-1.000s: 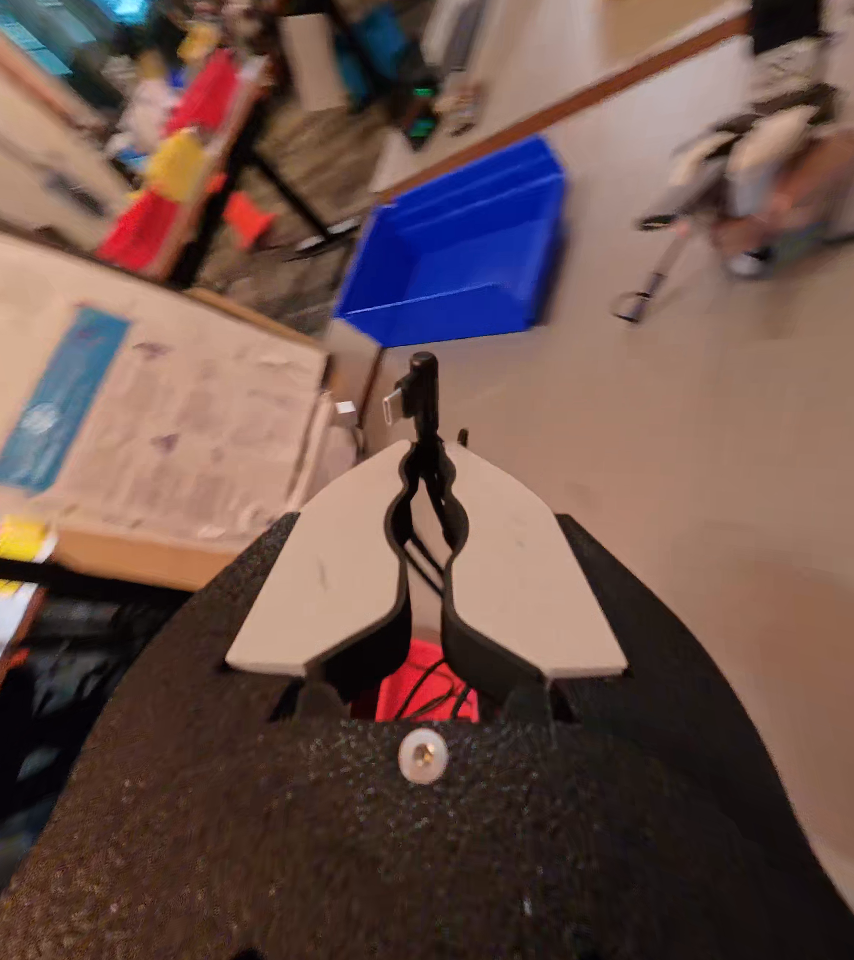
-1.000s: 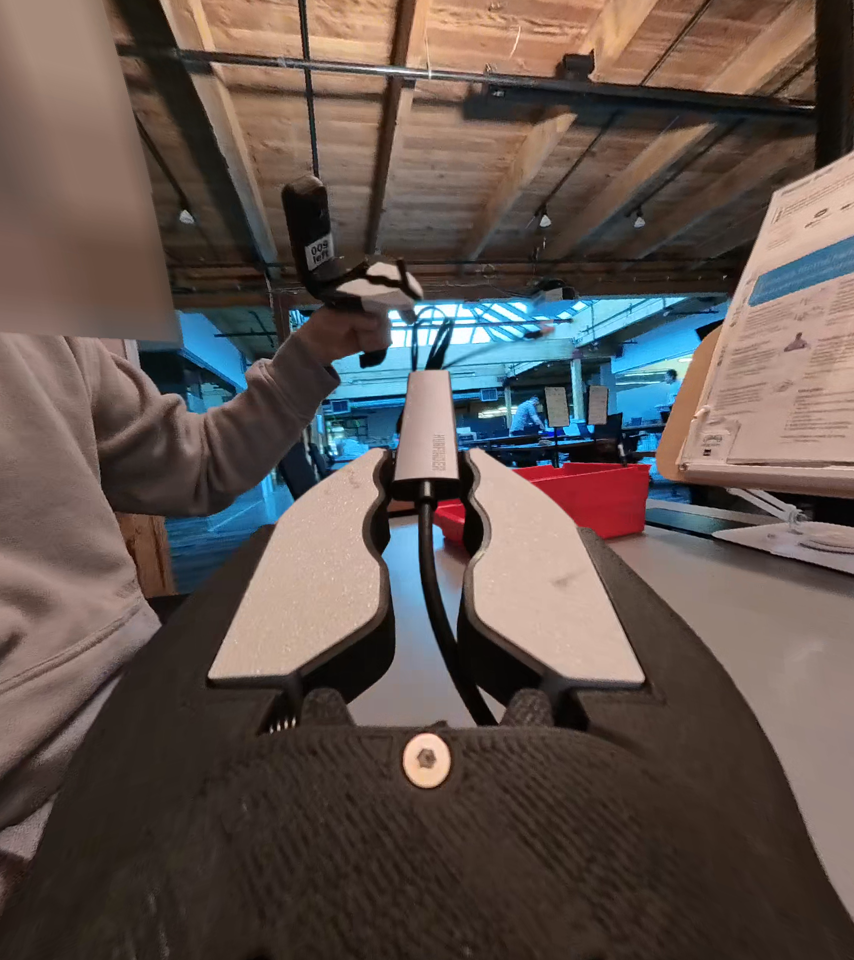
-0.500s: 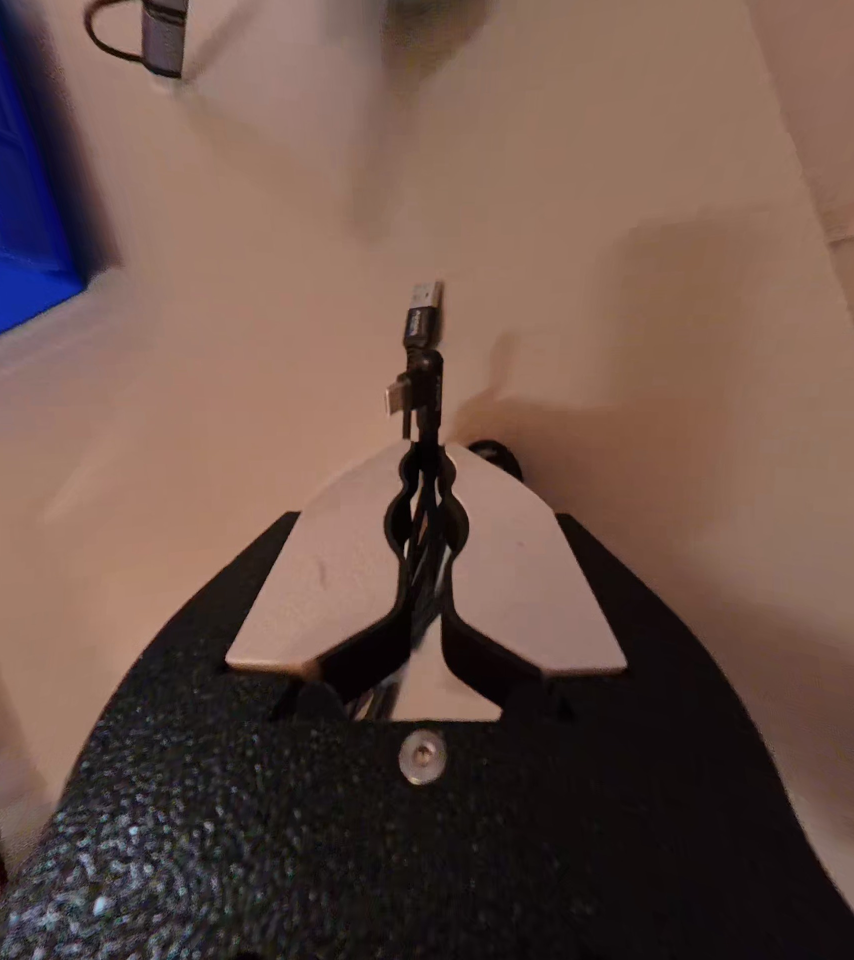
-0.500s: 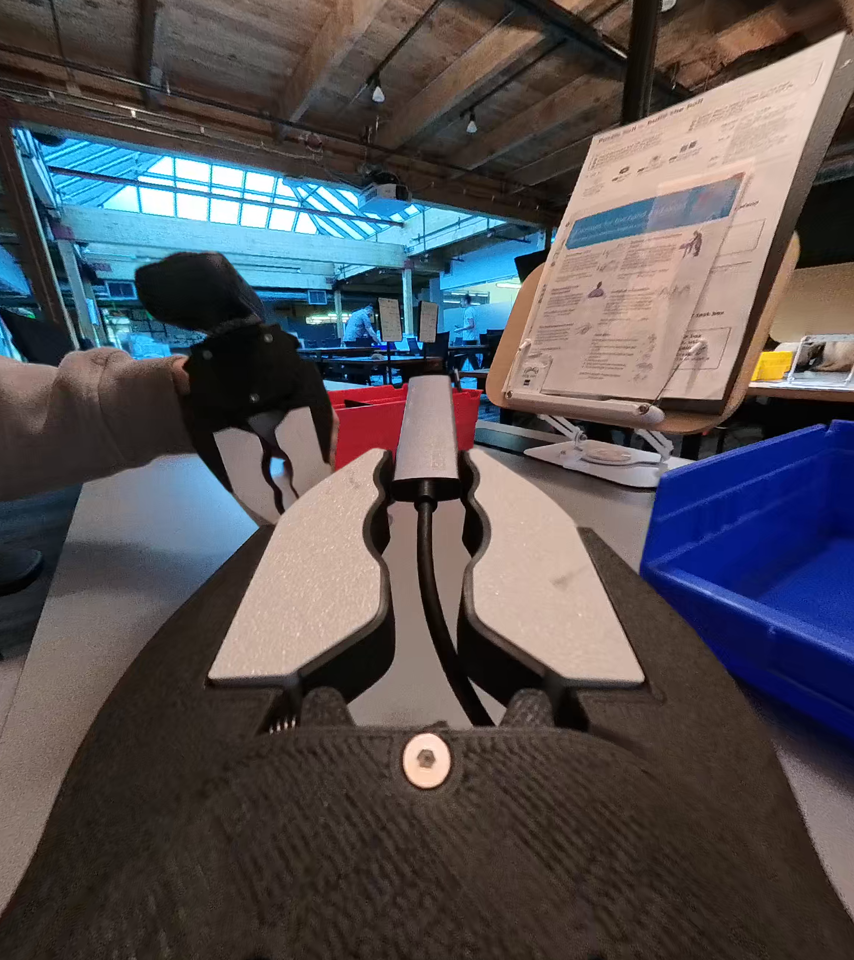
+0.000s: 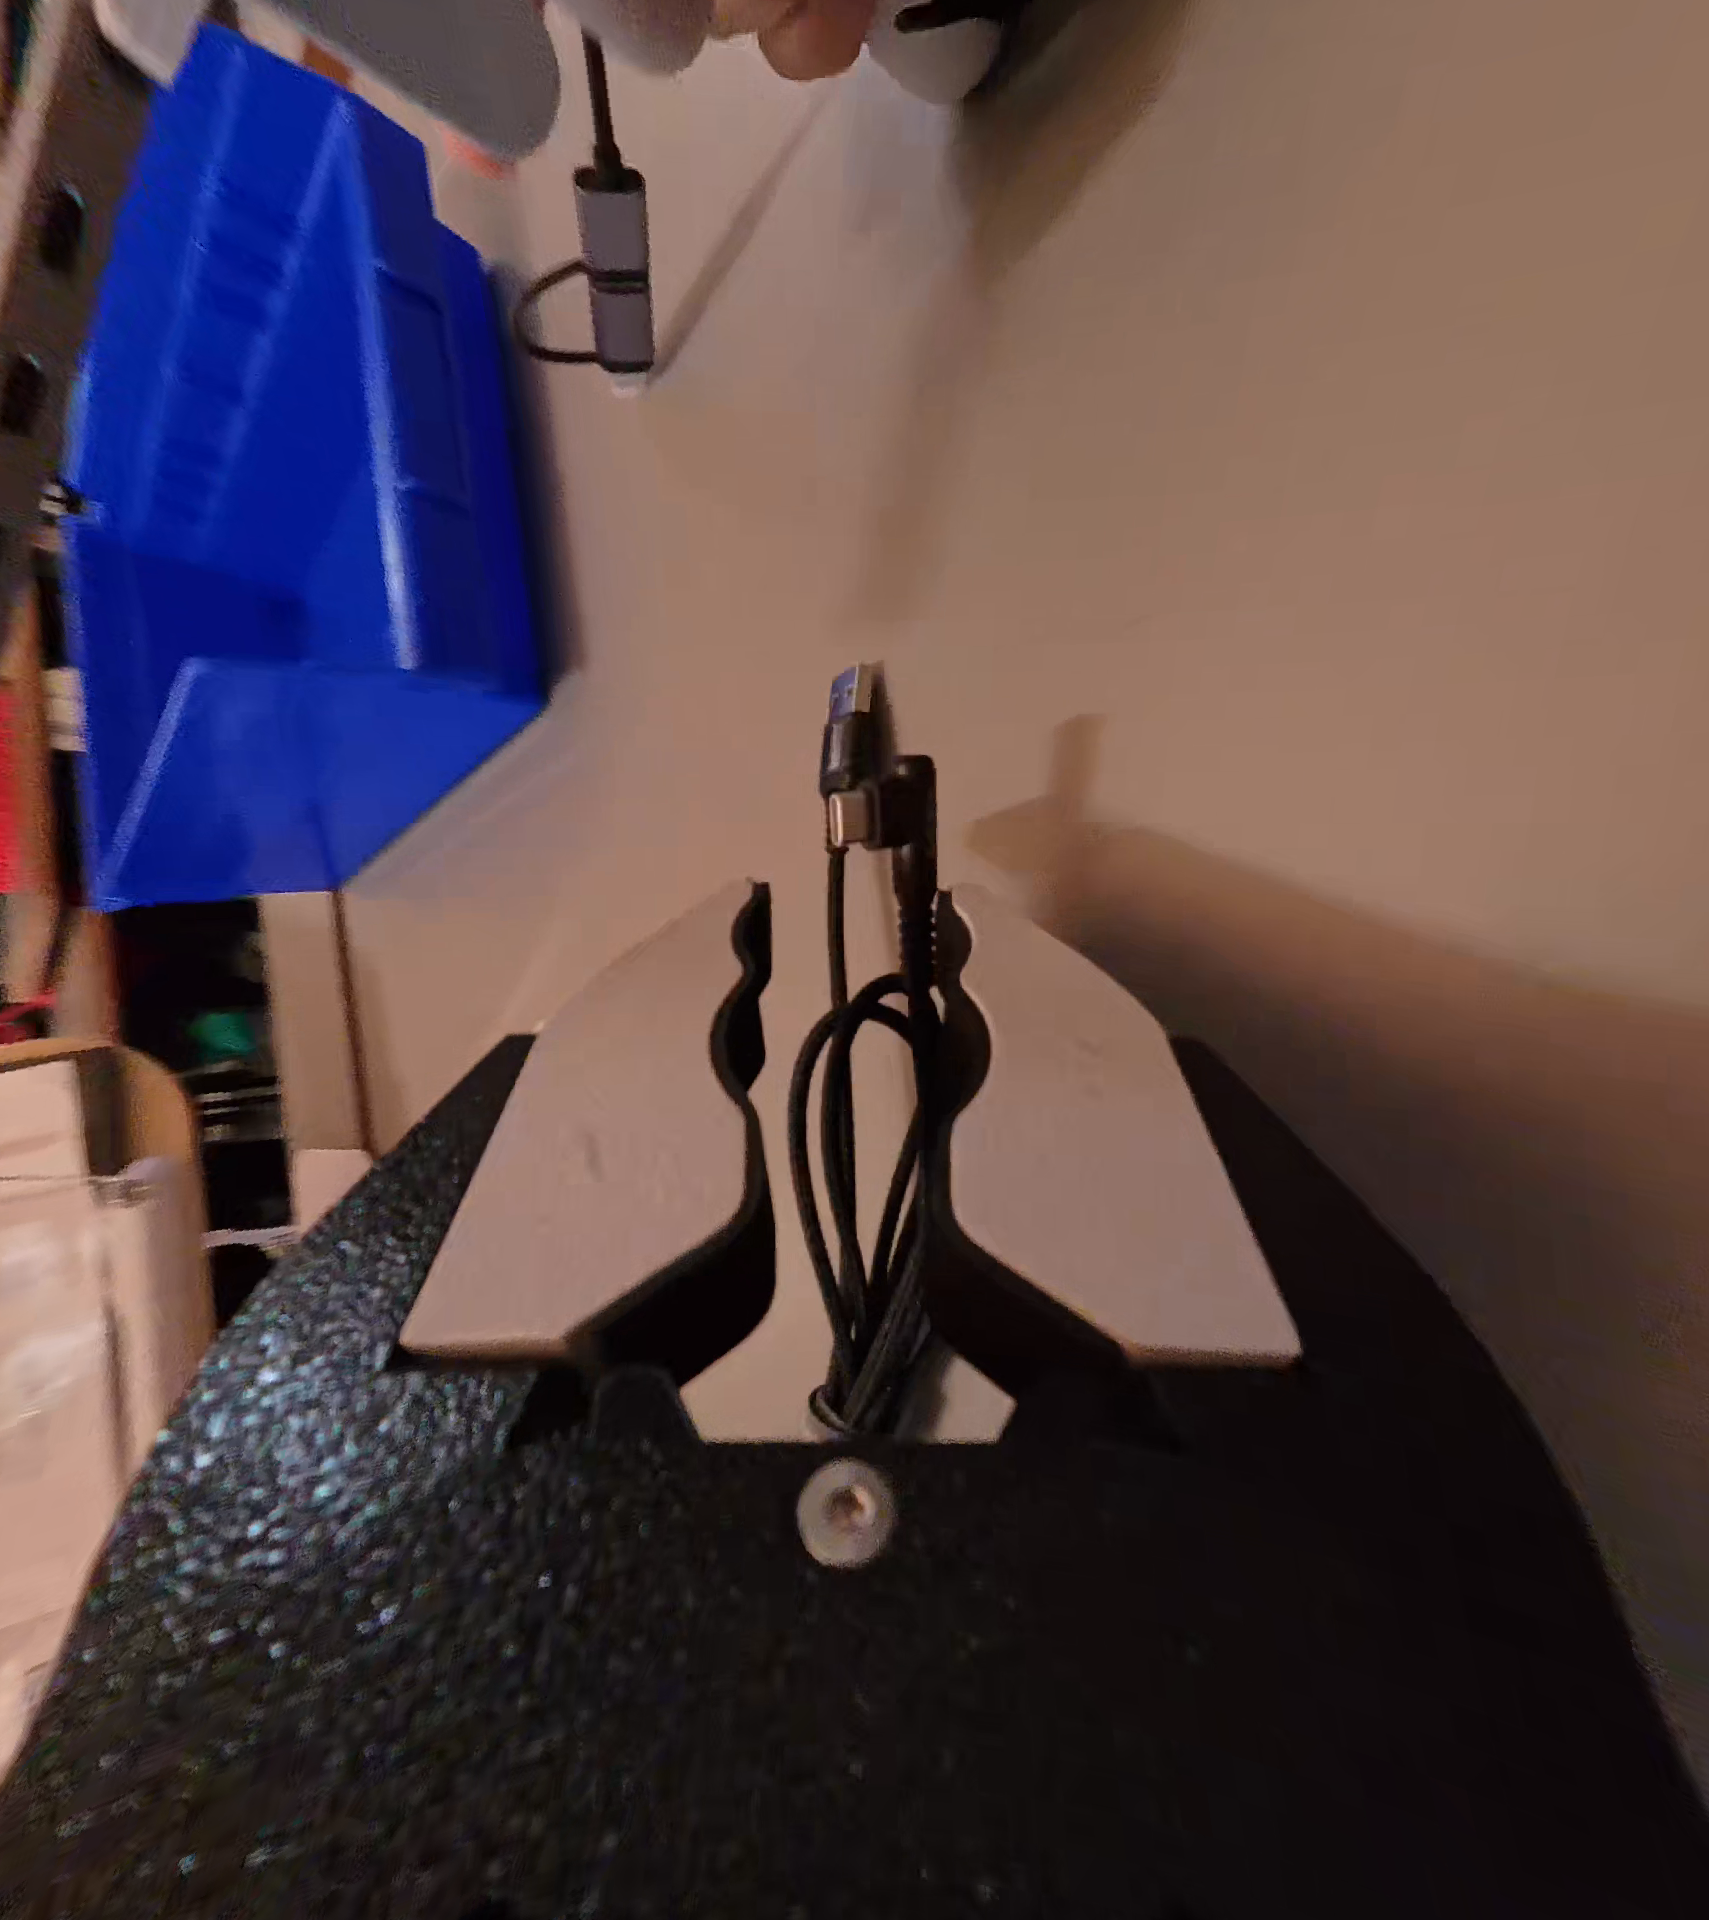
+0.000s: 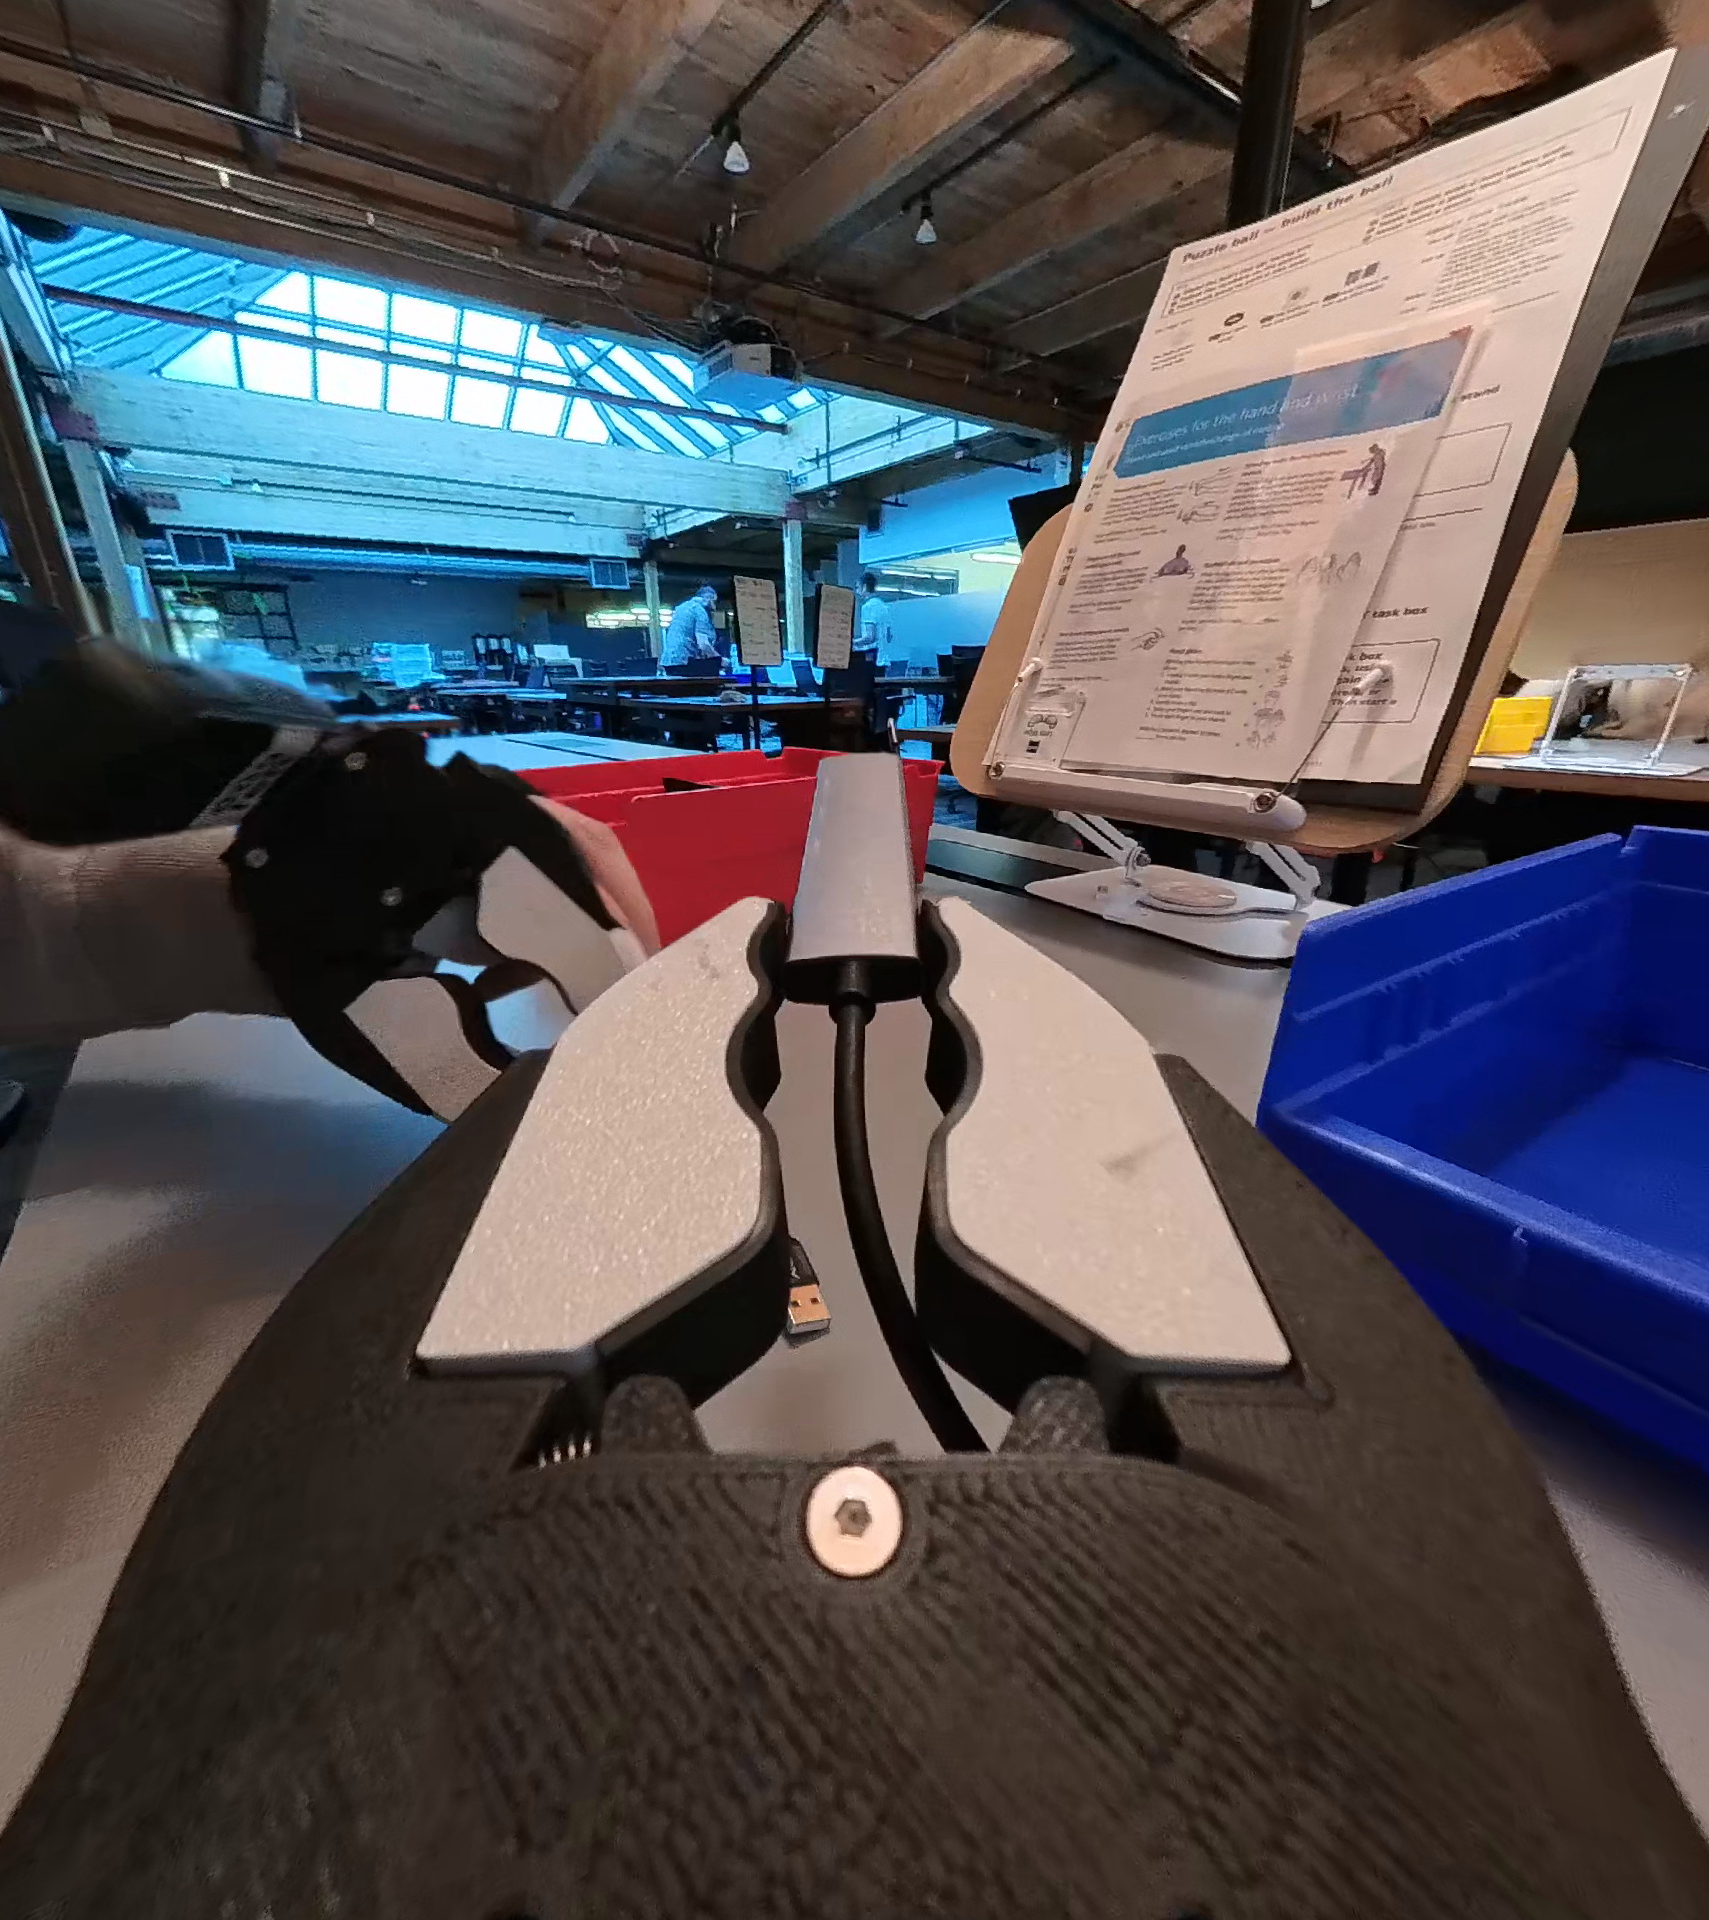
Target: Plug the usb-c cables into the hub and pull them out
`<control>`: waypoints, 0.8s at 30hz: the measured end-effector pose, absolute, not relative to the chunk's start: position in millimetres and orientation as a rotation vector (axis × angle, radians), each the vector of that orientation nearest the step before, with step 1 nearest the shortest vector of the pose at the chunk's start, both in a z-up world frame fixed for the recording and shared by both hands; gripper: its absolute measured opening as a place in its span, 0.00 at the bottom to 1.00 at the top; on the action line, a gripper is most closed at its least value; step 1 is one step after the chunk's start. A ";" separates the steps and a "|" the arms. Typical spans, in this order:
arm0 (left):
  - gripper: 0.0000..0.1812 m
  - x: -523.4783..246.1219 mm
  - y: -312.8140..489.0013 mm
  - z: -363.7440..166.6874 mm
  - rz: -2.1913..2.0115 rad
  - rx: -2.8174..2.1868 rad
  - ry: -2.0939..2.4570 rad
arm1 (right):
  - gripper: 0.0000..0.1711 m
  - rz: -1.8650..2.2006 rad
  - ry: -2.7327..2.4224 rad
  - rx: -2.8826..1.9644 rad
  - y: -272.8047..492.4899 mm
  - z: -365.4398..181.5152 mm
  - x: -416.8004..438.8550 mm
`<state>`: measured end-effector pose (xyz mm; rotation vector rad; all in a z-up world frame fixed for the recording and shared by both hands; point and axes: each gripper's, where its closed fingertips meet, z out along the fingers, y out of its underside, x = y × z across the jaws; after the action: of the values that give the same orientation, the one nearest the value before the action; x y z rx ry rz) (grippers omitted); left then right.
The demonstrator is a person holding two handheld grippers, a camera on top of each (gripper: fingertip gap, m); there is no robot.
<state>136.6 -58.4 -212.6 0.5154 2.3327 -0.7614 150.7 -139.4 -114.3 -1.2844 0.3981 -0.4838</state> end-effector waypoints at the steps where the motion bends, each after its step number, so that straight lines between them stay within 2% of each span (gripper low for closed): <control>1: 0.16 134.1 -58.6 -211.2 -0.747 0.532 2.292 | 0.14 -0.486 0.404 -1.278 -140.6 -113.9 151.4; 16: 0.16 121.5 -45.1 -213.2 -0.397 0.532 1.703 | 0.14 -0.489 0.408 -1.256 -143.6 -112.2 151.2; 19: 0.06 123.0 -46.3 -216.1 -0.375 0.548 1.676 | 0.14 -0.490 0.411 -1.249 -144.8 -111.6 151.3; 24: 0.03 129.6 -46.0 -224.9 -0.398 0.503 1.773 | 0.14 -0.491 0.410 -1.246 -145.2 -111.5 151.0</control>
<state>129.6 -46.0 -224.9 0.5033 1.7725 -0.3982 151.0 -145.2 -111.5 -1.2455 0.4099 -0.4909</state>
